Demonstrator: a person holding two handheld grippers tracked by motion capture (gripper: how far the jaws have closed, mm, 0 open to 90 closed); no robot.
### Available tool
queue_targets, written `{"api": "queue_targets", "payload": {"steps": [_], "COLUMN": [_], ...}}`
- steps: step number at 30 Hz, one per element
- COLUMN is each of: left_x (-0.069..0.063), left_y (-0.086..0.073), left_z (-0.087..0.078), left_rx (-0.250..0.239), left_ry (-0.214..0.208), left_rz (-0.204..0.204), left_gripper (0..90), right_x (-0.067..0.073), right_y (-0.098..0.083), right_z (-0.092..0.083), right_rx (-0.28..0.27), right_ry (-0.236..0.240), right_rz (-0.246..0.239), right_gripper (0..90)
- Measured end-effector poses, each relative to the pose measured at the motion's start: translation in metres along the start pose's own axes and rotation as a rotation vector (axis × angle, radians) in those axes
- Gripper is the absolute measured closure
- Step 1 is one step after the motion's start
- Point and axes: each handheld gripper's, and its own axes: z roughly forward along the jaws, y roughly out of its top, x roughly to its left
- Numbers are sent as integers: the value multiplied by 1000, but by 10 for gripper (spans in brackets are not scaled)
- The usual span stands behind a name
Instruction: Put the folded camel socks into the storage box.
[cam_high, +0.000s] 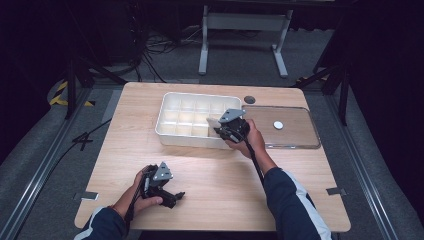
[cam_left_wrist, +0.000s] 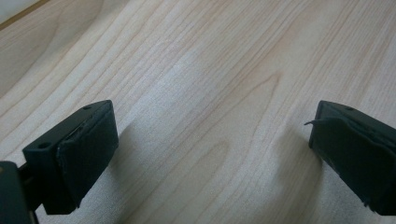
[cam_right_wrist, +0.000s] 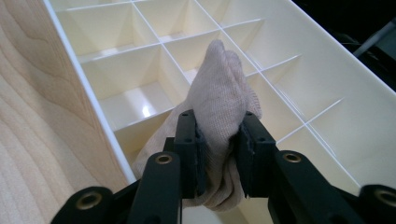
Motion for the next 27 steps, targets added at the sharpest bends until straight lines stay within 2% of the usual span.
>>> {"api": "queue_targets", "payload": {"steps": [4, 8, 11, 13, 17, 20, 23, 25, 27], "left_x": [0, 0, 0, 0, 0, 0, 0, 0, 0], "left_y": [0, 0, 0, 0, 0, 0, 1, 1, 1], "left_z": [-1, 0, 0, 0, 0, 0, 0, 0, 0], "left_rx": [3, 3, -1, 2, 2, 1, 3, 5, 6], "left_ry": [5, 1, 1, 5, 3, -3, -2, -1, -1], "left_rz": [5, 2, 2, 6, 7, 10, 10, 12, 13], "left_gripper": [16, 16, 16, 15, 15, 15, 14, 14, 14], "right_x": [-4, -8, -6, -4, -6, -7, -11, -12, -16], "right_y": [2, 8, 12, 16, 21, 24, 28, 29, 32], "right_z": [2, 6, 9, 12, 16, 19, 22, 23, 26], "right_rx": [39, 101, 138, 173, 221, 255, 301, 312, 347], "right_ry": [64, 106, 110, 112, 134, 152, 177, 184, 208], "right_rz": [13, 22, -9, -48, -55, -49, -22, -20, 4], "right_gripper": [719, 729, 746, 752, 756, 757, 758, 758, 759]}}
